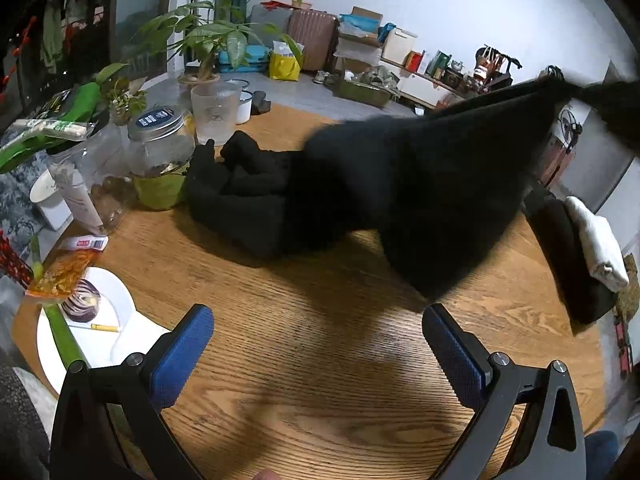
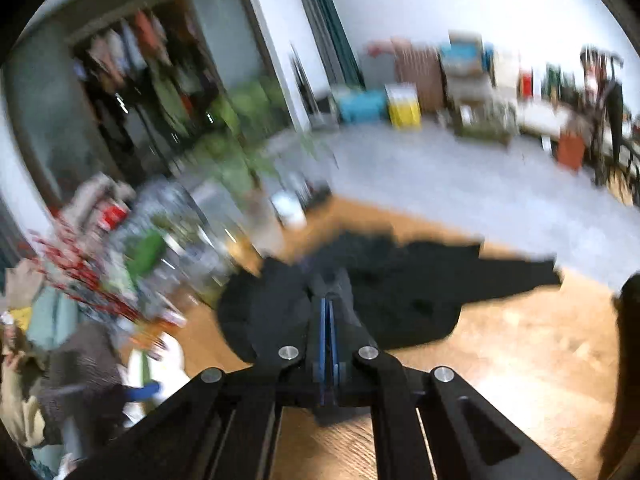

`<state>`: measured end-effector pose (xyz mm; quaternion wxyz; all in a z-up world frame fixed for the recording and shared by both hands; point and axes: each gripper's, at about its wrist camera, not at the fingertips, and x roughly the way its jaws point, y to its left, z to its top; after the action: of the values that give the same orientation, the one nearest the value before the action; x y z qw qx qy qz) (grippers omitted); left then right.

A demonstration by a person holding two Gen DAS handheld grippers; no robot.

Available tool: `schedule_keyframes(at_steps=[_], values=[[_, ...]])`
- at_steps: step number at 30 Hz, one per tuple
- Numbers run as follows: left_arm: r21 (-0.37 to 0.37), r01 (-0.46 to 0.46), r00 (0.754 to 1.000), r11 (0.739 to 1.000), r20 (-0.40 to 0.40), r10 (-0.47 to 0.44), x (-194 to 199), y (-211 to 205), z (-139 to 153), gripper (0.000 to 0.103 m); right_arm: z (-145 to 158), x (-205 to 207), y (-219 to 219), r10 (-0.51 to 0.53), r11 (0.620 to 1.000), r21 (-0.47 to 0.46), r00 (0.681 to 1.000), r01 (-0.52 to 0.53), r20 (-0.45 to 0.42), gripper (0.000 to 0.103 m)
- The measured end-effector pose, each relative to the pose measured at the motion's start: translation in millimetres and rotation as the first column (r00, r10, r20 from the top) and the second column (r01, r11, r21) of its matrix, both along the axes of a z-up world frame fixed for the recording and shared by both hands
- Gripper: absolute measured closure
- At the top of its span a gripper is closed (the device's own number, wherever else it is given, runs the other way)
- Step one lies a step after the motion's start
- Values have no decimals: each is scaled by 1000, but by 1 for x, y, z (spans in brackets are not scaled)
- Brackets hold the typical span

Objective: Fold clothes
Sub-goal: 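Grasp the black hoodie with the right tool and lift it off the pile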

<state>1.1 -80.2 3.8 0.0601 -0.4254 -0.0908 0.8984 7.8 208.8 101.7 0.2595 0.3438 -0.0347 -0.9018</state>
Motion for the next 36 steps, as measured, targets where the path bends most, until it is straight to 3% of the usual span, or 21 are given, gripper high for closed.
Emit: schedule_keyframes(at_steps=[4, 5, 8, 10, 16, 20, 25, 29, 32, 34, 36], values=[[13, 25, 1000, 1000, 18, -25, -1, 6, -3, 0, 64, 67, 44, -30, 995, -97, 981, 11, -194, 100], [18, 37, 999, 999, 32, -37, -1, 9, -6, 0, 68, 79, 57, -78, 995, -71, 972, 64, -222, 99], [18, 79, 995, 997, 67, -80, -3, 21, -14, 0, 60, 95, 92, -255, 962, 37, 941, 269, -223, 17], [6, 110, 991, 994, 81, -110, -3, 32, -18, 0, 42, 108, 129, -356, 931, 10, 917, 364, -179, 17], [-97, 189, 977, 977, 122, -176, -2, 93, -29, 0, -34, 134, 200, -469, 872, -100, 877, 479, 108, 16], [-212, 219, 962, 952, 209, -174, -13, 144, -50, 0, -69, 157, 234, -459, 872, -110, 875, 477, 153, 16], [-264, 211, 954, 941, 266, -139, -43, 194, -70, 0, -97, 157, 253, -417, 897, -72, 889, 436, 191, 16], [-225, 175, 954, 958, 281, -108, -75, 221, -70, 1, -112, 155, 278, -400, 872, -167, 866, 460, 299, 15], [-330, 201, 945, 922, 313, -95, -95, 247, -80, 1, -127, 153, 297, -330, 824, -309, 845, 475, 420, 14], [-343, 217, 934, 914, 344, -92, -103, 256, -87, 2, -132, 151, 302, -313, 806, -335, 832, 488, 458, 13], [-359, 213, 929, 909, 363, -75, -109, 258, -91, 14, -129, 151, 303, -344, 807, -307, 824, 505, 450, 13]])
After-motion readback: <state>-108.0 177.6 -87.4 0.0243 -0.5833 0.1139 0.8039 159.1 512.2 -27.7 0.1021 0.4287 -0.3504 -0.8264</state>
